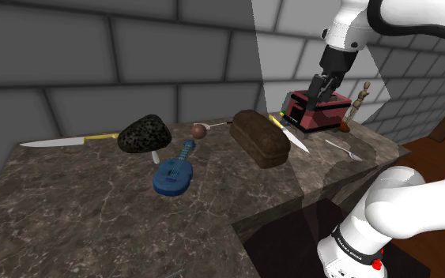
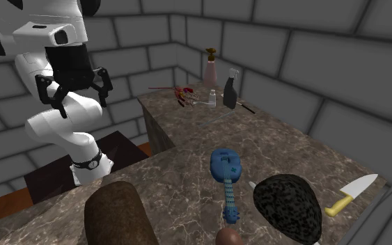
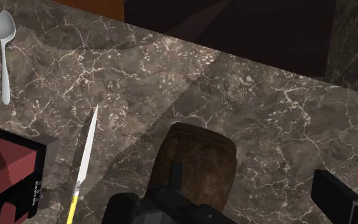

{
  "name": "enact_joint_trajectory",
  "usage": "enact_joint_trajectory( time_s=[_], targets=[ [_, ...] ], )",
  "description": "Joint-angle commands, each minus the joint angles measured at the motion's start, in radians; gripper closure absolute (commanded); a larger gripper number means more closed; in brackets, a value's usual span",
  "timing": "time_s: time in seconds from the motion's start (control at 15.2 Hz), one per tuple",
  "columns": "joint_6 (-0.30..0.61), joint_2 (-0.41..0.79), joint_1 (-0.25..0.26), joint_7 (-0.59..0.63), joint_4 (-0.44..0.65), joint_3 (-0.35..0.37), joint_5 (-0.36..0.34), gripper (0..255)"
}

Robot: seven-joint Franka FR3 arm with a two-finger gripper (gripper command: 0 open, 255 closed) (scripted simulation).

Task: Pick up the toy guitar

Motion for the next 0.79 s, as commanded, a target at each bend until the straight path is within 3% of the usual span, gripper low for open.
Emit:
enact_joint_trajectory(
  time_s=[0.0, 0.73],
  targets=[
    [0.0, 0.0, 0.0, 0.0, 0.0, 0.0, 0.0, 0],
    [0.222, 0.205, -0.047, 0.429, -0.031, 0.266, 0.12, 0]
  ],
)
